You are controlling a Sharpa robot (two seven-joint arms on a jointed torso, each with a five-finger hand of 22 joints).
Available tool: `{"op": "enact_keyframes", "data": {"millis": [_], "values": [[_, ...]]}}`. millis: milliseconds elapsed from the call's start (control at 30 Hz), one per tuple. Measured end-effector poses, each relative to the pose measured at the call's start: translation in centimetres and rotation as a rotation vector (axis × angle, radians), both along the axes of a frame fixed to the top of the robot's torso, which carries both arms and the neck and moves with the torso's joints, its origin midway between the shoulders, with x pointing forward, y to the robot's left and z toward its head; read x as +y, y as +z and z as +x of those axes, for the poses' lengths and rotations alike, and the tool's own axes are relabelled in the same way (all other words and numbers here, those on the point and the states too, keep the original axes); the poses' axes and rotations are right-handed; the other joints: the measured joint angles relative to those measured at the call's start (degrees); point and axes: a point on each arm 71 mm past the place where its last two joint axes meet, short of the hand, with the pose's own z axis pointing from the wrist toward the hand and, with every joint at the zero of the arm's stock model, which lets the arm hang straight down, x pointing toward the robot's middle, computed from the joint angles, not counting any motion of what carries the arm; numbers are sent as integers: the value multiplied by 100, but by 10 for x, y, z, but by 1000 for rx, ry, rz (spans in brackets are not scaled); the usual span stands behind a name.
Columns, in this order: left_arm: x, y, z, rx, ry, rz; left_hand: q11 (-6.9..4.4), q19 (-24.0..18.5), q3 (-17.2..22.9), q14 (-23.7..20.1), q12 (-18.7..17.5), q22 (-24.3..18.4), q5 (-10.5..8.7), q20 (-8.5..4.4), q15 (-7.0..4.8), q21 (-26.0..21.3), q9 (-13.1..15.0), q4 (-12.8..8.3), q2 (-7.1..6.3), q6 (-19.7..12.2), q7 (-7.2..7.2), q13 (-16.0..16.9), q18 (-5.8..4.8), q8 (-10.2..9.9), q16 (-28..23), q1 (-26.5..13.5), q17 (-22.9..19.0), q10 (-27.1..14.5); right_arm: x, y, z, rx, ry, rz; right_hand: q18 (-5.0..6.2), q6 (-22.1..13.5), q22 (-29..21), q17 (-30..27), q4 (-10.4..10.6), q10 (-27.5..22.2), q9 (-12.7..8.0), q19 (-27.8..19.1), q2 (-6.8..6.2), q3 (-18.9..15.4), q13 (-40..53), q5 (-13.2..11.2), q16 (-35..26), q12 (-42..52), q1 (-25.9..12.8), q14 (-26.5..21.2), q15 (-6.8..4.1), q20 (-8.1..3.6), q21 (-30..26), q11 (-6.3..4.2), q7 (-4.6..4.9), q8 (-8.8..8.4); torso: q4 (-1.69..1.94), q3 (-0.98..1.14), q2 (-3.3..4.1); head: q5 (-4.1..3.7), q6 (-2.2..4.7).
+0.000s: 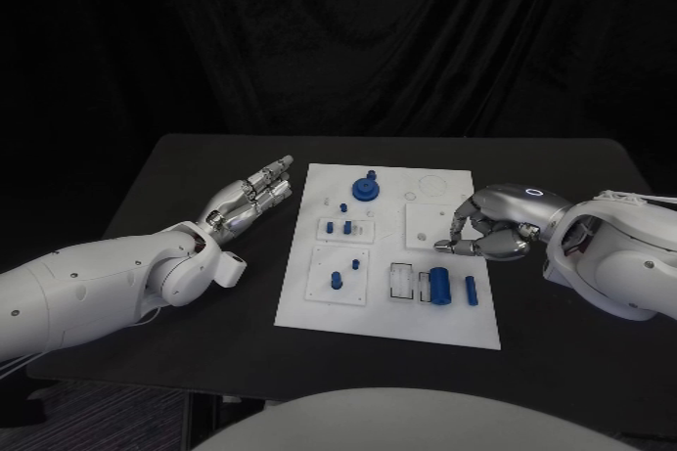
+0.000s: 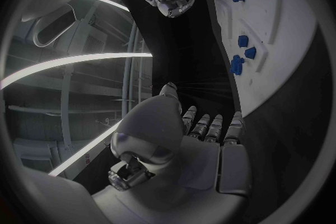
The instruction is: Assemble the parts on the task board
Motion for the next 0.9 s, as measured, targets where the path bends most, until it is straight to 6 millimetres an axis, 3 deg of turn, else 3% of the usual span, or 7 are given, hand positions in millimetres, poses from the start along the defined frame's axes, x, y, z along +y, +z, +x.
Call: {"op": "enact_keyframes", "data": {"millis": [33,133,267,467,900], "values": [[1,0,0,0,1,1,0,0,0,0,0,0,6,0,0,0,0,0,6,0,0,0,0,0,0,6,0,0,-1,-3,-1,19,-23,-11,0,-73,0,0,0,-3,229,0,-1,0,0,0,-18,0,-86,10,-15,0,17,-14,-28,177,-2,3,1,1,0],[1,0,0,0,1,1,0,0,0,0,0,0,6,0,0,0,0,0,6,0,0,0,0,0,0,6,1,0,-4,-9,-3,58,-70,-37,0,-199,0,0,0,-3,638,0,-17,0,0,-116,-65,0,-279,10,-15,-41,-13,-14,-71,455,-4,5,1,-19,0],[1,0,0,0,1,1,0,0,0,0,0,-1,6,0,0,0,-1,0,6,0,0,0,0,0,0,6,1,0,-6,-16,-6,95,-116,-70,0,-223,0,-1,11,17,903,0,-44,-41,-1,-250,-182,0,-487,10,-55,-41,-175,-35,-89,609,-2,2,1,-51,0],[0,0,0,0,1,1,0,0,16,0,0,-1,6,0,0,0,-1,-16,6,-1,-1,1,0,0,0,6,3,0,-7,-28,-11,140,-156,-105,1,-204,-1,-1,11,-4,1031,0,-59,-41,-1,-249,-238,0,-514,11,-57,-41,-234,-55,-112,657,-5,-3,-3,-74,0],[0,0,1,0,0,1,0,18,16,0,0,-2,28,18,0,0,-1,-16,29,-1,-1,2,0,0,0,29,4,0,2,-54,-19,195,-154,-140,2,-204,-1,-1,-7,-4,1038,0,-60,-23,-2,-288,-238,0,-513,11,-57,-40,-278,-55,-112,610,1,-3,-12,-92,0]]}}
